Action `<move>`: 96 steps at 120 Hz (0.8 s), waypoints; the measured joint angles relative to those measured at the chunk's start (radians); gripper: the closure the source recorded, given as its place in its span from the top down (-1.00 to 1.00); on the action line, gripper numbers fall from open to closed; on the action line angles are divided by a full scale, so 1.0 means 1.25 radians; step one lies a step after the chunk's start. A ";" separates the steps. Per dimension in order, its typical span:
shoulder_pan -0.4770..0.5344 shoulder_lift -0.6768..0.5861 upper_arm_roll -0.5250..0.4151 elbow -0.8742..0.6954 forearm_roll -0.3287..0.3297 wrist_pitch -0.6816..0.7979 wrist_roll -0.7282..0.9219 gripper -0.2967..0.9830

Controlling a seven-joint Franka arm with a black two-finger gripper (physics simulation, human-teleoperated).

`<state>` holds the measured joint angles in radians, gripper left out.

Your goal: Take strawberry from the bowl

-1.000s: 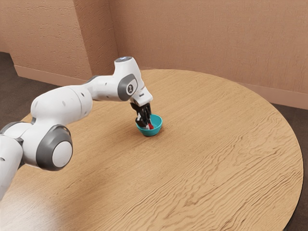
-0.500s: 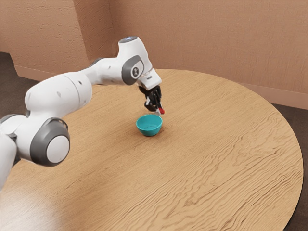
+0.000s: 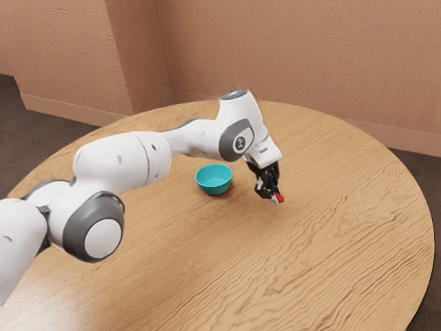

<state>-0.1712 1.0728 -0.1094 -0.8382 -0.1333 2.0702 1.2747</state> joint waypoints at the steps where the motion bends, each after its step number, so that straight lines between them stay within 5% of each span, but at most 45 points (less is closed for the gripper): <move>1: 0.000 0.001 0.000 0.000 0.000 0.002 -0.001 -0.45; 36: 0.000 -0.001 -0.003 -0.005 -0.003 0.016 -0.025 0.20; 46: 0.000 -0.123 0.045 -0.089 -0.010 -0.022 -0.059 0.31; 58: 0.001 -0.394 0.180 -0.342 -0.039 -0.094 -0.139 0.39; 71: 0.003 -0.618 0.242 -0.504 -0.011 -0.194 -0.264 0.45; 96: 0.001 -0.691 0.259 -0.539 0.018 -0.322 -0.457 0.50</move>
<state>-0.1694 0.2093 0.2143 -1.5119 -0.1109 1.6678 0.7035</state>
